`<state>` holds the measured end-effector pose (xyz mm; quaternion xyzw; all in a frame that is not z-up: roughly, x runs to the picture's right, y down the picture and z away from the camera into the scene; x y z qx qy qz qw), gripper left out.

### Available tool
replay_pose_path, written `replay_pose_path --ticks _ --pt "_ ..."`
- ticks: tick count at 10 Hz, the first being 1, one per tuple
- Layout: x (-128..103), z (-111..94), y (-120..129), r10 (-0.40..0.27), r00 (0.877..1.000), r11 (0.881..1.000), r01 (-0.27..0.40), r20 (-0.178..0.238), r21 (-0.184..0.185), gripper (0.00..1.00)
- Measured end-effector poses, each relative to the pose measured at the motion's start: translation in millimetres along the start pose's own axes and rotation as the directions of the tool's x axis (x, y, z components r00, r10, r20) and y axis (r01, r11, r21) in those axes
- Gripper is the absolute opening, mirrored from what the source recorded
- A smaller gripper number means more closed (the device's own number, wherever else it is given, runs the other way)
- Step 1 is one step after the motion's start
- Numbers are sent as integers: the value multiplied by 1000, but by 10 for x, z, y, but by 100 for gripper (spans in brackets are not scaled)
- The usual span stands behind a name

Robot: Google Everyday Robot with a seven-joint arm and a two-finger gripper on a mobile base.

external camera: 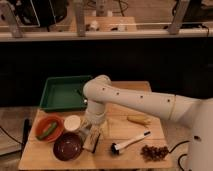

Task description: Place eraser in plastic cup

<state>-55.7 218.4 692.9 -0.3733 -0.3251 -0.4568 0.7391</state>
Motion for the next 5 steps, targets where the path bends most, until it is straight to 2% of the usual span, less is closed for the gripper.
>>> replay_pose_path --ticks 5 --pt "40 -65 12 11 1000 1000 -11 -4 15 80"
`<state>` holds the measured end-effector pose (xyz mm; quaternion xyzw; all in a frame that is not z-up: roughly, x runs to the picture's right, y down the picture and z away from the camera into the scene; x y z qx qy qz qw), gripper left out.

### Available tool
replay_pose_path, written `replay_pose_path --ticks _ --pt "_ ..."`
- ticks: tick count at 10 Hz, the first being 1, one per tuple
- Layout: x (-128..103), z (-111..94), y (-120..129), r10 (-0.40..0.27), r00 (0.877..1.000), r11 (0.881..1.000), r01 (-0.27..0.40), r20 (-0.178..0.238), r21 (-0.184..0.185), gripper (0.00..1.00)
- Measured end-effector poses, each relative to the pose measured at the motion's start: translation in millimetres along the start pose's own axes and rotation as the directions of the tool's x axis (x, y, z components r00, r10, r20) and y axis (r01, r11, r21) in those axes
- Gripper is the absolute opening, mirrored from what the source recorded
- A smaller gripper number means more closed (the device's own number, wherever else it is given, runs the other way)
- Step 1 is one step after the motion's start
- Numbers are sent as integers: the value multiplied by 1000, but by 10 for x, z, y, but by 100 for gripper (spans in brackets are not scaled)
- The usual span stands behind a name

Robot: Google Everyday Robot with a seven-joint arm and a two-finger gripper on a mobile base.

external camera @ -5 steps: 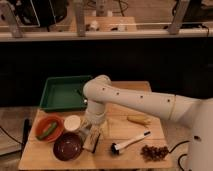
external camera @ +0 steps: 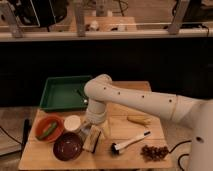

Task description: Place eraser in plastic cup

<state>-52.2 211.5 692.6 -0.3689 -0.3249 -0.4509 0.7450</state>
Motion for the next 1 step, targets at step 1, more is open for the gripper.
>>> replay_pose_path --ticks 1 --pt "24 -24 2 5 1000 1000 -5 -2 2 80"
